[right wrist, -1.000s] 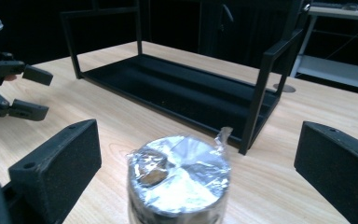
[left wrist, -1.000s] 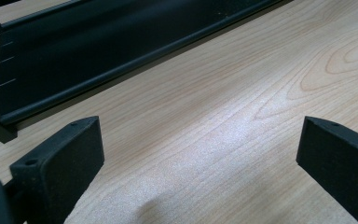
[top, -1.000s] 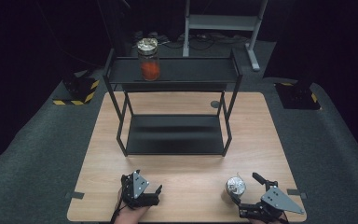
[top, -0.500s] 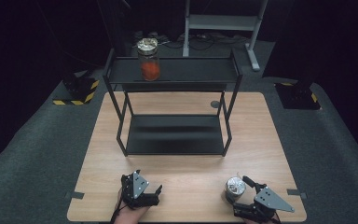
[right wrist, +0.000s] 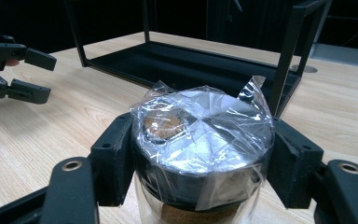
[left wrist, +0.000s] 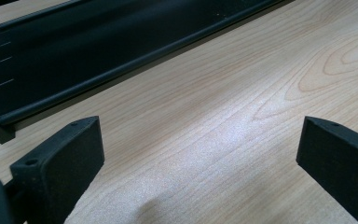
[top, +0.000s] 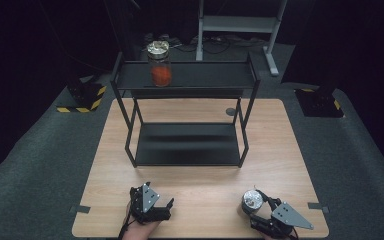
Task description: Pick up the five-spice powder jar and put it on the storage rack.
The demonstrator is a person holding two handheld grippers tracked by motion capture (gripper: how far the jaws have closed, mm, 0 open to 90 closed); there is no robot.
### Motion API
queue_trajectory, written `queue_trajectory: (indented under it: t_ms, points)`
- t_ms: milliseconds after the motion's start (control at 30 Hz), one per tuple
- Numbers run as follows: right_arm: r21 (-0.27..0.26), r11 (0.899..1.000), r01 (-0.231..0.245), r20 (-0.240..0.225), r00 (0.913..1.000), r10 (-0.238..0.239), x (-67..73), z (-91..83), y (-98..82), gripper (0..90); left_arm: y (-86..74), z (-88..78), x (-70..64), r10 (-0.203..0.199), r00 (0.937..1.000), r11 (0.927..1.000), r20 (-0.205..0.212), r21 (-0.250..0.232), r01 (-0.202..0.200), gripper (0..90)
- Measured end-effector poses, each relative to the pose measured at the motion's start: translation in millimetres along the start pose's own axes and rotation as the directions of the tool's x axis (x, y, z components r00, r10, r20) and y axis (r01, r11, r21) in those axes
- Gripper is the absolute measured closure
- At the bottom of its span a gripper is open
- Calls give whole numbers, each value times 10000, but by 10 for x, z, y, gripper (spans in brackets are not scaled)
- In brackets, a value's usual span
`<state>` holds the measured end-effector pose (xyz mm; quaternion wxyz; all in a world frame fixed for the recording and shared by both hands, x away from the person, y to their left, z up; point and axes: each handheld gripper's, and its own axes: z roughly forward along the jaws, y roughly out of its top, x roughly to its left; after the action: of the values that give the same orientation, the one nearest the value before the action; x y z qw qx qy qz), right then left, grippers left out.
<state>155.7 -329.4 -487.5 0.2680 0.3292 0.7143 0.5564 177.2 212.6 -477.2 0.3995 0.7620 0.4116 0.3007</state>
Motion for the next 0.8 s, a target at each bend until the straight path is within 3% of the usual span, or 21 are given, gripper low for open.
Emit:
queue_trajectory:
  t_ms: [500,800]
  points:
    - [-109,9999,-1,104,9999,3,11,10,23,340,-6,-4,3,10,10000,10000,20,-34,-10,10]
    - [-537,9985,113,113,9999,-108,37,70,227,339,-8,-4,8,62,10000,10000,73,-49,-62,10]
